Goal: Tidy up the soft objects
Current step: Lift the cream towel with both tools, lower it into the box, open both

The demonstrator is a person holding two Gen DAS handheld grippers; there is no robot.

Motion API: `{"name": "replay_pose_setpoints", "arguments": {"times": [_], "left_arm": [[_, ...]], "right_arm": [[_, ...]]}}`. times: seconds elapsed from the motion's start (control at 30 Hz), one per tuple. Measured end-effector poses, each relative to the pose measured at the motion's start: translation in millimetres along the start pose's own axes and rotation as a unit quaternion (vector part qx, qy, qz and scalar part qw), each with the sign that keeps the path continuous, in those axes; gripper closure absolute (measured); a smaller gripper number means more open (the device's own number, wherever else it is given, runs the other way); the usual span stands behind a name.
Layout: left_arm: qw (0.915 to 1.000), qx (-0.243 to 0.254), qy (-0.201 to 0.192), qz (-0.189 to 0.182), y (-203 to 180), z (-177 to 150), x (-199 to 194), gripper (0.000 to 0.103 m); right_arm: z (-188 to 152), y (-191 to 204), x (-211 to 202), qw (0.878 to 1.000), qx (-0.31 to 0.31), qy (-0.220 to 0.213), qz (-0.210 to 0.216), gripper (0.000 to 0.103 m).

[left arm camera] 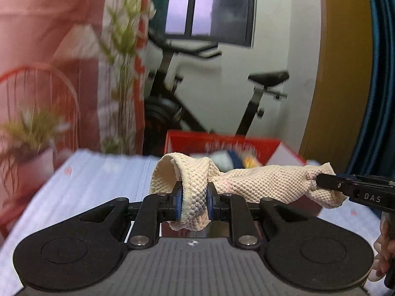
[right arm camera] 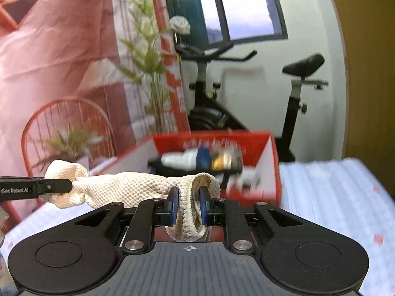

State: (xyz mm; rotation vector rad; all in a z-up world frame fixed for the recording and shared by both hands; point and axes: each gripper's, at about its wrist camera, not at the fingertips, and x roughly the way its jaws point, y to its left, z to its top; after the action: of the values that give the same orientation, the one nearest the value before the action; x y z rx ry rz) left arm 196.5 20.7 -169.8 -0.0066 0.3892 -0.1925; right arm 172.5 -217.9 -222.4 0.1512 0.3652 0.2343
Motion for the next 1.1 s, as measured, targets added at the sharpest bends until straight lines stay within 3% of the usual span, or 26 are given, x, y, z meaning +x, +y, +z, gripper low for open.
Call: {"name": "replay_pose_setpoints", "arguments": {"times": [0.13, 0.27, 0.43, 0.57, 0.9, 0.93, 1.0, 1.07, 1.1], "left_arm": [[0.9991, 0.020, 0.022, -0.031, -6.8, 25.2, 32.4, 0.083], [0.9930, 0.043, 0.090, -0.064, -11.5, 33.6, 75.4, 0.083], [0.9823, 0.054, 0.160, -0.081, -11.5, 37.3, 121.4, 0.083], [0.9742, 0.035, 0.208, -0.080, -11.5, 34.2, 152.3, 0.083], [0.9694, 0.047, 0.228, -0.077, -19.5, 16.8, 172.5, 0.082], [0.9702, 0.049, 0.224, -0.078, -19.1, 17.8, 171.7, 0.079], [0.9727, 0.051, 0.213, -0.078, -17.2, 21.5, 165.0, 0.064], [0.9761, 0.048, 0.198, -0.077, -14.8, 26.2, 158.9, 0.038], [0.9779, 0.047, 0.189, -0.075, -14.2, 28.1, 155.3, 0.035]], "right_arm": [[38.6, -10.6, 17.6, 1.000, -0.015, -0.005, -0.017, 0.087], [58.9, -17.5, 45.1, 0.998, -0.045, 0.021, -0.040, 0.087], [53.2, -19.2, 79.5, 0.992, -0.072, 0.088, -0.052, 0.087], [43.3, -9.9, 100.7, 0.986, -0.096, 0.129, -0.045, 0.086], [43.2, -17.0, 141.3, 0.976, -0.068, 0.201, -0.051, 0.085], [42.0, -17.7, 142.4, 0.975, -0.067, 0.203, -0.052, 0.085], [40.9, -20.1, 141.6, 0.976, -0.060, 0.203, -0.052, 0.082], [41.5, -21.9, 138.1, 0.977, -0.053, 0.199, -0.054, 0.076], [42.2, -22.9, 135.7, 0.978, -0.051, 0.196, -0.056, 0.074]]}}
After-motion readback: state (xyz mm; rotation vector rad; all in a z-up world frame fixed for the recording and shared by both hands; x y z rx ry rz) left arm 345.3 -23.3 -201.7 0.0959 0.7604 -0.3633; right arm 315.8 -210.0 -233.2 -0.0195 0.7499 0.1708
